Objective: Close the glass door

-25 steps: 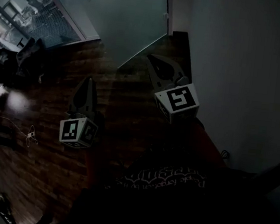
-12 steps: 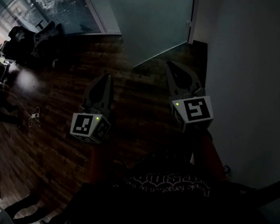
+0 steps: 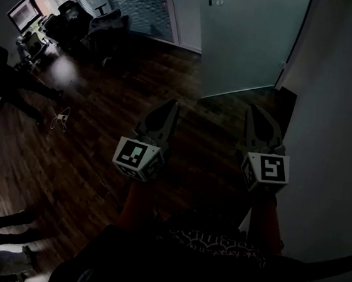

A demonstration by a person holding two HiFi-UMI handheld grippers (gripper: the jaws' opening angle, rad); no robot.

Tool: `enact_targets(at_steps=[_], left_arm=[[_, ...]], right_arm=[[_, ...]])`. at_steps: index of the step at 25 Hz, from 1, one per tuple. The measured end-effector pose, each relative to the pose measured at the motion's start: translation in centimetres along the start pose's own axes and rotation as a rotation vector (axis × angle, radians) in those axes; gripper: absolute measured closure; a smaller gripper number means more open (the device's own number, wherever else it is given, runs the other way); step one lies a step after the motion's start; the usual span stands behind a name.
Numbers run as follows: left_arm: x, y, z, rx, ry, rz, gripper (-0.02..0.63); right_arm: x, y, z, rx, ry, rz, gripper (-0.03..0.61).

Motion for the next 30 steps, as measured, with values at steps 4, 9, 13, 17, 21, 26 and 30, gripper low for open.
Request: enact_targets(at_steps=[4,9,13,17,21,26,30], left_arm=[[-2.1,0.4,-0.3,-0.003,-0.011,-0.010,0.612],[-2.4,0.3,1.1,-0.006,-0.018,-0.027,0.612],[-3.1,0.3,3.0,-0.002,-0.021,-0.032,0.612],[-4.4,0.5,6.0,0.002,-0.040,-0.032,0.612],[-6.0,0.8,9.1,0.002,-0.054,-0.029,0.612],[-7.5,0.1,12.6,0.009,-0.064,-0.023,0.612],[-8.4,0.1,14.0,0.016,-0.075,-0.025,0.612]], right_arm=[[-1.5,0.6,1.8,-0.001,-0.004,-0.002,0.575],[-1.0,1.3,3.1,-0.009,-0.013,-0.010,0.575],[0.2,1.8,5.1,-0.006,-0.018,-0.010,0.575],[1.9,3.0,8.1,-0.002,-0.034,-0.007,0.575],[3.7,4.4,11.1,-0.002,-0.044,-0.009,0.575],[5.9,5.3,14.9,0.002,-0.050,-0.009,0.575],[6.8,5.7,16.5,0.007,-0.060,-0.013,0.575]])
Point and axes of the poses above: the fingertips, and each gripper's own axes: z forward along the fingers, x to its right, y out of its underside, the point moved 1 cm from there along -z, backward along the fingers, and after that the axes turned 14 degrees about -z, right-handed, at the moved point
